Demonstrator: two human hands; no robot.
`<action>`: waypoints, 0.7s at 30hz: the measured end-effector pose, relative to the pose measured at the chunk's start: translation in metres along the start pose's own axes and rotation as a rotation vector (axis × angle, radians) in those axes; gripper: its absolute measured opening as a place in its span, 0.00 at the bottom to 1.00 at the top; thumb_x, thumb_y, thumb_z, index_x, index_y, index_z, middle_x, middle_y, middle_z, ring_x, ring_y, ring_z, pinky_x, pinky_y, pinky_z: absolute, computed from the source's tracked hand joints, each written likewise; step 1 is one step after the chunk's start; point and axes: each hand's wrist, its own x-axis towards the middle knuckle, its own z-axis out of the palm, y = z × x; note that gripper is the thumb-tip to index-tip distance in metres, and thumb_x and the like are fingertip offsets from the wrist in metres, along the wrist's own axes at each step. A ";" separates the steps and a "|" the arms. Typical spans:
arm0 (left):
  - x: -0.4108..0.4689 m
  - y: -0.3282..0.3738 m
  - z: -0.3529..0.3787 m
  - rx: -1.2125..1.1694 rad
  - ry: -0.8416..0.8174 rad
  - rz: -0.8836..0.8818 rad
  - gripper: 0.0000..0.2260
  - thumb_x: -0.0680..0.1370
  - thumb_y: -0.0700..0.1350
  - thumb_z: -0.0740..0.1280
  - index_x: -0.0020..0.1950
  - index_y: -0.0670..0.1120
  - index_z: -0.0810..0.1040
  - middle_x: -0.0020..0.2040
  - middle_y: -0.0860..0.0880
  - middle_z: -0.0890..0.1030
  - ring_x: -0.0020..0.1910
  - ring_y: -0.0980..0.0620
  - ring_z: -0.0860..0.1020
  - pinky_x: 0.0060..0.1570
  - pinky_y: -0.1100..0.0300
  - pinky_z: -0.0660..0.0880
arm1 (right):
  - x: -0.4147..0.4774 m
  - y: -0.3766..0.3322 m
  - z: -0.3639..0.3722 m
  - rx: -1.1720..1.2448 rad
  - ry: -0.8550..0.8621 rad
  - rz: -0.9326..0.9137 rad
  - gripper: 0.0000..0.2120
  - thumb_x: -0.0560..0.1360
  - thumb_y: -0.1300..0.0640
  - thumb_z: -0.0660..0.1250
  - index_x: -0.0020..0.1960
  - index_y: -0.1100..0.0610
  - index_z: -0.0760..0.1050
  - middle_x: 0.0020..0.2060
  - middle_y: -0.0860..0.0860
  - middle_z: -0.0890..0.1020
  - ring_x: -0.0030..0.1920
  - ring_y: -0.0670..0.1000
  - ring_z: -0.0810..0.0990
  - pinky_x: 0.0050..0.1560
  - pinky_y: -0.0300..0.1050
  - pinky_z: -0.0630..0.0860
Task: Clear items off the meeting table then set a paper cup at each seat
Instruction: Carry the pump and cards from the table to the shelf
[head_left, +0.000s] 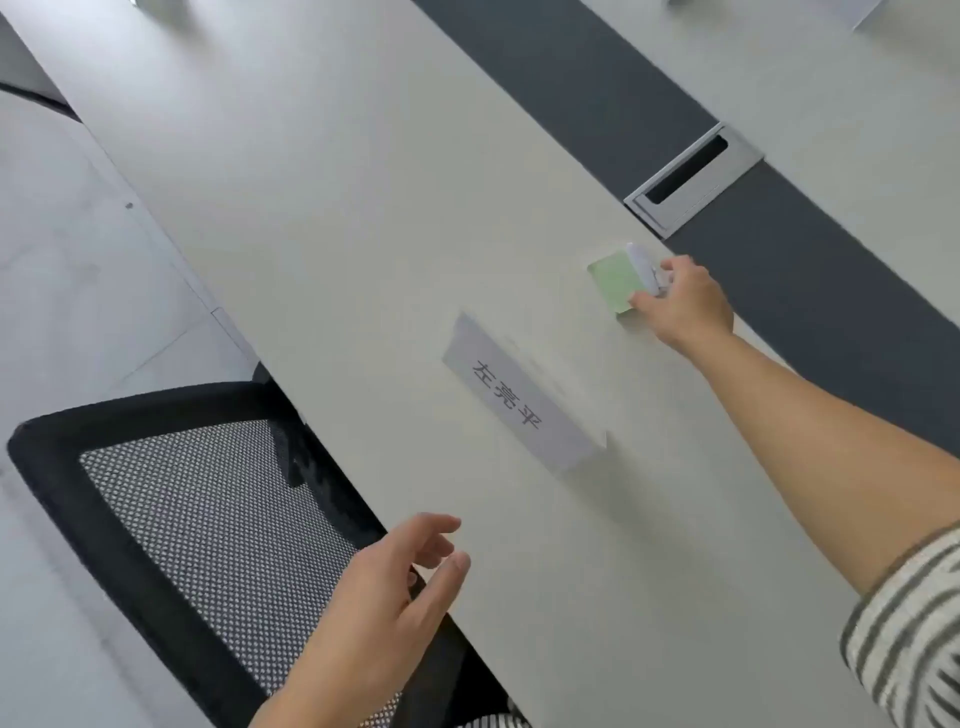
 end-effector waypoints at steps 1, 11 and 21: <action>0.004 -0.006 -0.002 -0.010 -0.001 -0.009 0.09 0.78 0.54 0.64 0.58 0.62 0.74 0.48 0.61 0.82 0.53 0.67 0.76 0.52 0.63 0.77 | 0.007 -0.005 0.003 -0.012 -0.001 0.019 0.30 0.72 0.46 0.69 0.69 0.56 0.66 0.65 0.57 0.74 0.63 0.60 0.74 0.55 0.55 0.73; 0.012 -0.025 -0.010 -0.048 0.017 -0.048 0.12 0.76 0.57 0.64 0.59 0.61 0.75 0.48 0.59 0.82 0.54 0.65 0.78 0.53 0.62 0.77 | 0.027 -0.025 0.019 0.081 -0.081 0.241 0.34 0.64 0.41 0.76 0.63 0.57 0.70 0.59 0.53 0.78 0.60 0.58 0.77 0.56 0.51 0.73; -0.023 -0.018 -0.015 -0.034 0.073 0.061 0.08 0.78 0.53 0.64 0.56 0.64 0.73 0.50 0.64 0.81 0.54 0.67 0.77 0.51 0.65 0.76 | -0.028 -0.012 0.000 0.442 0.030 0.190 0.27 0.65 0.54 0.77 0.60 0.58 0.73 0.56 0.54 0.79 0.55 0.59 0.80 0.49 0.59 0.82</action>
